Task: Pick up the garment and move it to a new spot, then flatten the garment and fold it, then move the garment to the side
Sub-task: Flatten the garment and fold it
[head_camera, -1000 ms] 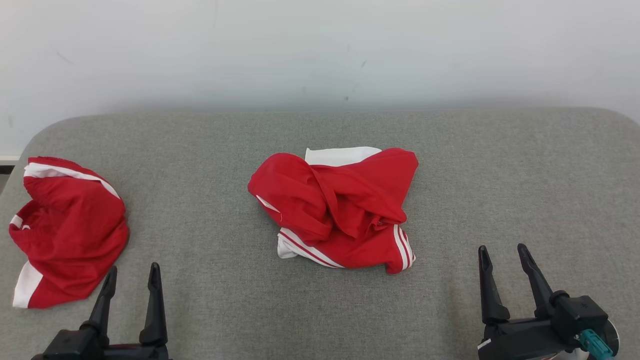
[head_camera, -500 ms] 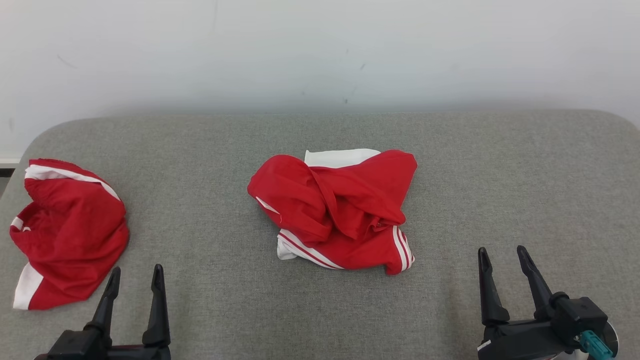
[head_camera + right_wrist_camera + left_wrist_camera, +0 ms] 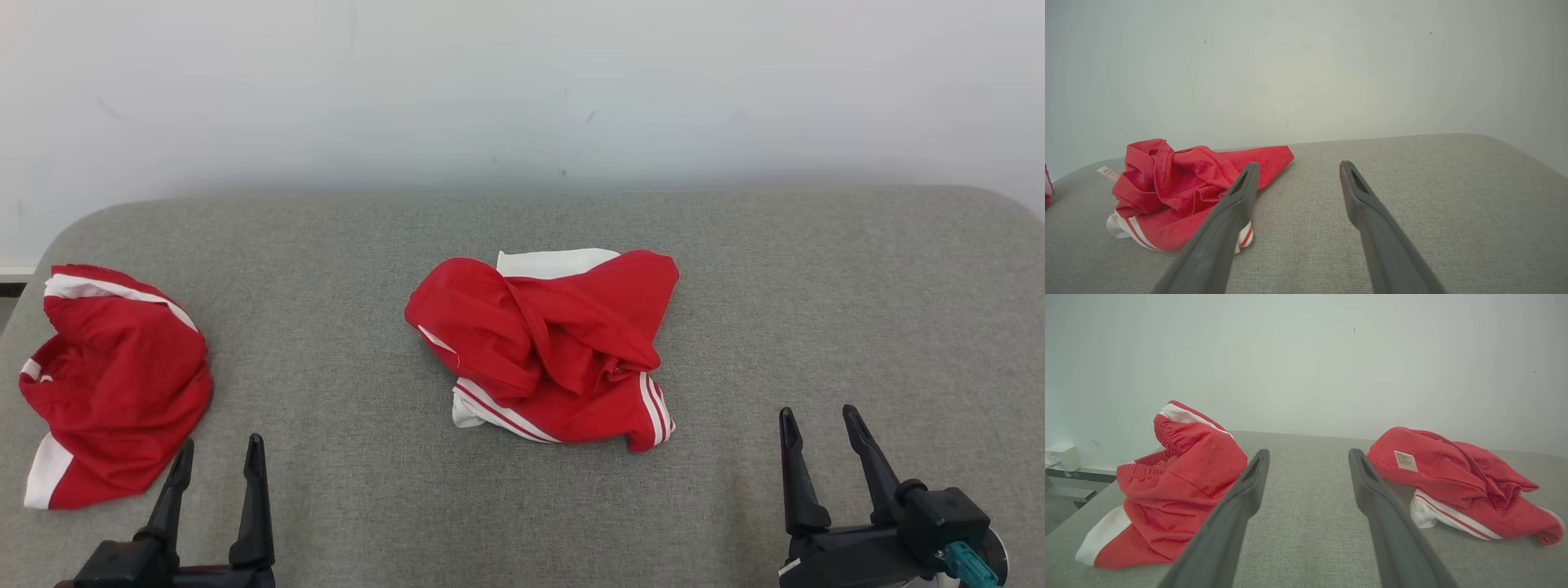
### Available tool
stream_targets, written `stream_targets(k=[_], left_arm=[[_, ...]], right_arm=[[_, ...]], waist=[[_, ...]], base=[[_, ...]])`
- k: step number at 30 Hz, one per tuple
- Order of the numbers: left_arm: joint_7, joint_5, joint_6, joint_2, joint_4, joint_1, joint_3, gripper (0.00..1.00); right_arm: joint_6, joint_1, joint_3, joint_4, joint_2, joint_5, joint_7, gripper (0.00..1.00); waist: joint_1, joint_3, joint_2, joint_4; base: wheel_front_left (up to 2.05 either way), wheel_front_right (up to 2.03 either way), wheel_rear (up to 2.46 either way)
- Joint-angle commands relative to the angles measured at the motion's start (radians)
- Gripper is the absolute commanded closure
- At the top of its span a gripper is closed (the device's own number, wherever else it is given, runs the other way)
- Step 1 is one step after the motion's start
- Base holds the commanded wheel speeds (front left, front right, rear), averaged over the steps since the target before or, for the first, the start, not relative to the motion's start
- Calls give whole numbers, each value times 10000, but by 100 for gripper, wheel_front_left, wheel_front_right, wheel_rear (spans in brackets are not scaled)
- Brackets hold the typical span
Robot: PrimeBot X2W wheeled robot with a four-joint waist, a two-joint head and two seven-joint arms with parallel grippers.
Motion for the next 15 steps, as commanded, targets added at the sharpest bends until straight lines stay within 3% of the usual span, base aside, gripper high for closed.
stream_targets(k=[1,15], left_arm=[[-34,-6,10,34,33,177,10,0],[-34,-73,9,-14,80,-97,-172,0]], right_arm=[[-22,93,14,14,17,89,-8,0],[-22,-213,356,315,-81,-63,-6,0]], waist=[[0,-9,0,-2],[0,95,0,238]], base=[[0,0,0],[0,0,0]])
